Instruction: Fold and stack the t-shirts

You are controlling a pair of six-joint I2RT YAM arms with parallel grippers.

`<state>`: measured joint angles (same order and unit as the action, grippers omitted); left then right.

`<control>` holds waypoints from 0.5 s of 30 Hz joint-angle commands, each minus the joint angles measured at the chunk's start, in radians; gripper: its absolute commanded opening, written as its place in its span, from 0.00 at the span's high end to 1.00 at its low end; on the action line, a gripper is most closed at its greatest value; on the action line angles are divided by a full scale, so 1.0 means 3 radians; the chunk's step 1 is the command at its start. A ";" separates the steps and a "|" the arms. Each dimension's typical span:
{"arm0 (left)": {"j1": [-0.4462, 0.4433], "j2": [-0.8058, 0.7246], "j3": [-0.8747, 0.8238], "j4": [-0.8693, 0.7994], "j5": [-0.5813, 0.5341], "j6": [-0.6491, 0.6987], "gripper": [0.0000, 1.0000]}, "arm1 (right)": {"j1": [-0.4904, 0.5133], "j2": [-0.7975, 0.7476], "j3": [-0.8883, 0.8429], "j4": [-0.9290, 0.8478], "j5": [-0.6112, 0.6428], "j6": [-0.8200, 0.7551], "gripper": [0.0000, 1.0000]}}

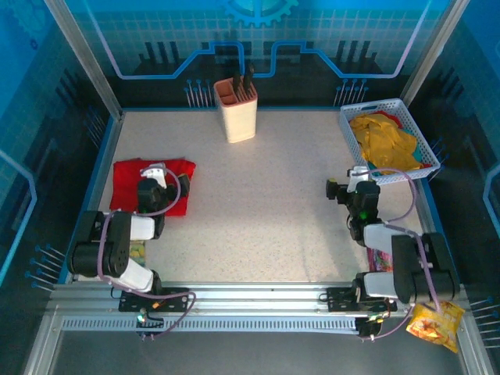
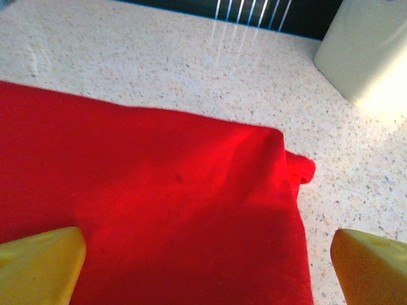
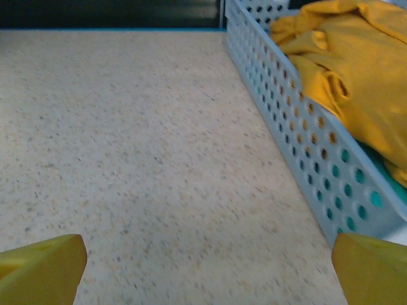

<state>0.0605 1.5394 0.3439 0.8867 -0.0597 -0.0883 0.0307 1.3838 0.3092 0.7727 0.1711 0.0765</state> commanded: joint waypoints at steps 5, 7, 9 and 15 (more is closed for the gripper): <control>-0.0053 0.0038 0.0036 0.0280 0.0127 0.0121 0.01 | 0.0128 0.0509 0.0246 0.0472 0.0005 -0.0197 0.00; -0.0053 0.0042 0.0047 0.0260 0.0191 0.0148 0.01 | 0.0158 0.0510 0.0229 0.0514 0.0138 -0.0189 0.00; -0.0058 0.0040 0.0107 0.0147 0.0320 0.0212 0.01 | 0.0181 0.0509 0.0228 0.0501 0.0209 -0.0183 0.00; -0.0066 0.0046 0.0122 0.0131 0.0352 0.0239 0.01 | 0.0179 0.0511 0.0231 0.0507 0.0202 -0.0181 0.00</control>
<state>0.0490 1.5478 0.3618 0.9184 0.0097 -0.0444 0.0734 1.5383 0.3668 0.8845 0.2062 0.0395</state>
